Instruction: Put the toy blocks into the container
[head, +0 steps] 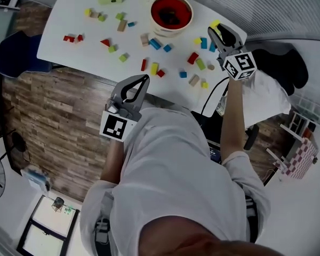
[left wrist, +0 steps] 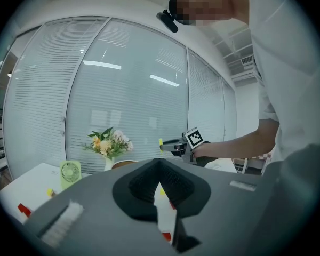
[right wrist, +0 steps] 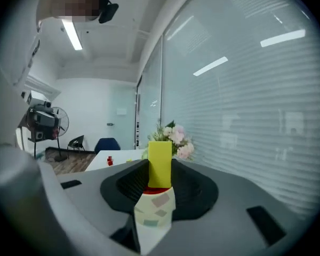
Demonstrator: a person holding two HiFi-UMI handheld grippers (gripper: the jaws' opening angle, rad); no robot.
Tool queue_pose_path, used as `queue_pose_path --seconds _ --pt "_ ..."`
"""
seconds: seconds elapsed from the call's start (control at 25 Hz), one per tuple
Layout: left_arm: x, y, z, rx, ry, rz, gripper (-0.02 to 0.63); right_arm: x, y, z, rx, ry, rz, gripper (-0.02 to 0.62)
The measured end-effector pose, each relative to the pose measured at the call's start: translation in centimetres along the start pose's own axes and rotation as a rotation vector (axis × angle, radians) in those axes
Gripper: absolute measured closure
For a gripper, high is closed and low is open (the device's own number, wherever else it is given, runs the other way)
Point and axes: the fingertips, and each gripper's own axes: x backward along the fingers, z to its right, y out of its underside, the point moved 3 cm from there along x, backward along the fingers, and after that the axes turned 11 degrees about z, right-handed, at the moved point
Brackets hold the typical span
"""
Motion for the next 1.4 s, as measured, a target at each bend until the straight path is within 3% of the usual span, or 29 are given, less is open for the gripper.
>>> queue_pose_path --seconds 0.08,0.2,0.44,0.52,0.6,0.64,0.76,0.88,0.96,1.04,1.12,1.28,1.4 --pt "0.4 -0.2 0.0 0.006 -0.015 0.015 0.607 -1.7 -1.7 -0.6 0.106 -0.034 -0.032 0.466" --pt "1.6 -0.3 0.0 0.018 -0.051 0.025 0.607 -5.9 -1.3 -1.5 0.291 -0.118 -0.174 0.466" --pt "5.1 -0.3 -0.8 0.025 -0.156 0.014 0.607 -14.2 6.5 -3.8 0.657 -0.410 -0.664 0.465" --pt "6.1 -0.5 -1.2 0.021 -0.195 0.014 0.607 -15.8 9.4 -4.6 0.713 -0.495 -0.801 0.459" --pt "6.8 -0.8 -1.3 0.014 -0.220 0.014 0.607 -16.6 10.9 -5.0 0.702 -0.533 -0.847 0.382" --pt "7.1 -0.8 -1.4 0.010 -0.227 0.011 0.607 -16.7 11.0 -5.0 0.673 -0.533 -0.840 0.390" --pt "7.4 -0.5 -1.7 0.007 -0.228 -0.002 0.607 -16.4 9.6 -4.9 0.563 -0.478 -0.758 0.379" --pt "6.7 -0.5 -1.6 0.006 -0.205 -0.003 0.607 -15.3 7.3 -4.0 0.442 -0.370 -0.608 0.392" --pt "6.0 -0.5 -1.3 0.002 -0.179 0.001 0.607 -13.7 5.4 -3.1 0.356 -0.269 -0.473 0.455" --pt "5.1 -0.5 -0.9 0.001 -0.148 0.004 0.607 -11.3 3.6 -2.1 0.275 -0.153 -0.336 0.571" --pt "4.3 -0.5 -0.5 0.000 -0.116 0.004 0.607 -8.4 2.6 -1.0 0.195 -0.051 -0.237 0.594" --pt "2.8 -0.6 0.1 -0.003 -0.063 -0.007 0.607 -1.9 3.5 1.5 0.101 0.128 -0.168 0.594" --pt "2.0 -0.4 0.6 -0.006 -0.036 -0.016 0.607 2.5 6.2 4.0 0.065 0.254 -0.219 0.594"
